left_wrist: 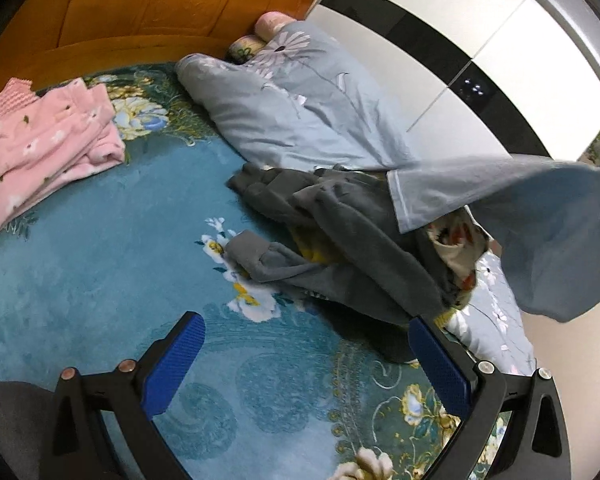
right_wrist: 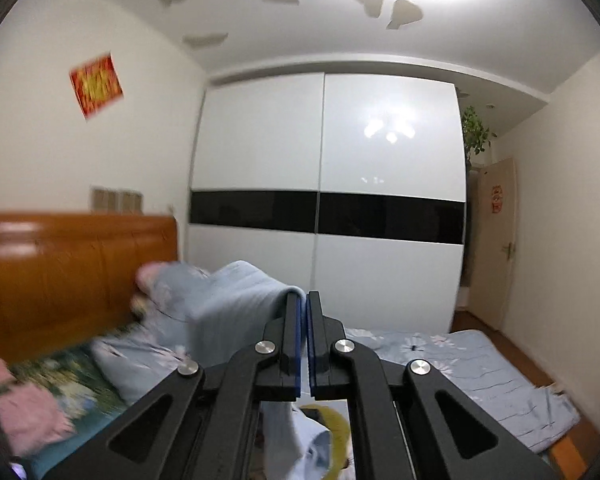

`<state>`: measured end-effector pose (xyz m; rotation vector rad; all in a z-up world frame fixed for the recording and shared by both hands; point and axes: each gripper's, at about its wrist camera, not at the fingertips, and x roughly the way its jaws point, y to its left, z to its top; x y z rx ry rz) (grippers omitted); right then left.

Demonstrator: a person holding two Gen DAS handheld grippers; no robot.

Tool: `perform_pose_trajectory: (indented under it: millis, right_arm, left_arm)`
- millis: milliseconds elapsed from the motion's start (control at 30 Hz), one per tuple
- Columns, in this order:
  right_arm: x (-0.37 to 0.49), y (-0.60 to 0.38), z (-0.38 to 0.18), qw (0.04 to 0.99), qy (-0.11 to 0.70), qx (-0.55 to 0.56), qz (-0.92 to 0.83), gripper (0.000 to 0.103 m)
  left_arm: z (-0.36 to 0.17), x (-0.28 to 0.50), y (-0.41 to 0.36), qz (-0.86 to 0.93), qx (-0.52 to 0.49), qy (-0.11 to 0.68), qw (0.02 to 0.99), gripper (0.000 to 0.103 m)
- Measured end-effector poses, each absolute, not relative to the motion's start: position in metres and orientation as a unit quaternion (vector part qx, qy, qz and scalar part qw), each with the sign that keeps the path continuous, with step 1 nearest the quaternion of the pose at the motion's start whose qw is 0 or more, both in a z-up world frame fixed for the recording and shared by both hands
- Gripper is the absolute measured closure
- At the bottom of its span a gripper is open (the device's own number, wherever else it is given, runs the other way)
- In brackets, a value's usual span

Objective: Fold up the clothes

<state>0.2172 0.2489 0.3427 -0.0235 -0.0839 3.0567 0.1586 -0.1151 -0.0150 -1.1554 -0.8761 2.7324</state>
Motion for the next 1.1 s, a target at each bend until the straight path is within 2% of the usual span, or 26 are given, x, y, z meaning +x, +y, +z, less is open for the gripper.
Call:
perform_pose_trajectory:
  millis: [100, 200, 500, 533, 600, 667, 767, 833, 867, 933, 1100]
  right_arm:
    - [0.281, 0.26, 0.361, 0.051, -0.025, 0.048, 0.997, 0.103]
    - [0.326, 0.264, 0.373, 0.064, -0.044, 0.058, 0.995, 0.103]
    - [0.217, 0.279, 0.244, 0.008, 0.029, -0.197, 0.98, 0.101]
    - [0.205, 0.281, 0.23, 0.002, 0.037, -0.225, 0.974, 0.098]
    - [0.18, 0.283, 0.189, -0.007, 0.055, -0.277, 0.959, 0.086]
    - [0.156, 0.284, 0.139, -0.014, 0.074, -0.326, 0.943, 0.077]
    - [0.121, 0.286, 0.064, -0.023, 0.104, -0.394, 0.913, 0.074]
    - [0.113, 0.293, 0.032, -0.031, 0.158, -0.401, 0.902, 0.06]
    - [0.109, 0.296, 0.016, -0.034, 0.184, -0.404, 0.895, 0.047]
    - [0.092, 0.301, -0.013, -0.034, 0.231, -0.41, 0.882, 0.044]
    - [0.072, 0.32, -0.03, -0.067, 0.334, -0.356, 0.87, 0.038]
  left_arm:
    - [-0.01, 0.165, -0.109, 0.886, -0.372, -0.274, 0.034, 0.0]
    - [-0.009, 0.168, -0.103, 0.883, -0.378, -0.276, 0.043, 0.0]
    - [-0.007, 0.186, -0.098, 0.89, -0.378, -0.251, 0.045, 0.0]
    - [-0.009, 0.187, -0.101, 0.888, -0.38, -0.254, 0.041, 0.0]
    - [-0.012, 0.188, -0.106, 0.886, -0.383, -0.26, 0.034, 0.0]
    - [-0.016, 0.189, -0.11, 0.885, -0.385, -0.26, 0.027, 0.0]
    - [-0.022, 0.187, -0.115, 0.885, -0.39, -0.254, 0.015, 0.0]
    - [-0.026, 0.186, -0.119, 0.884, -0.393, -0.252, 0.007, 0.0]
    - [-0.027, 0.186, -0.12, 0.884, -0.395, -0.252, 0.004, 0.0]
    - [-0.032, 0.183, -0.126, 0.882, -0.399, -0.251, -0.007, 0.0]
    - [-0.042, 0.176, -0.131, 0.874, -0.411, -0.259, -0.019, 0.0]
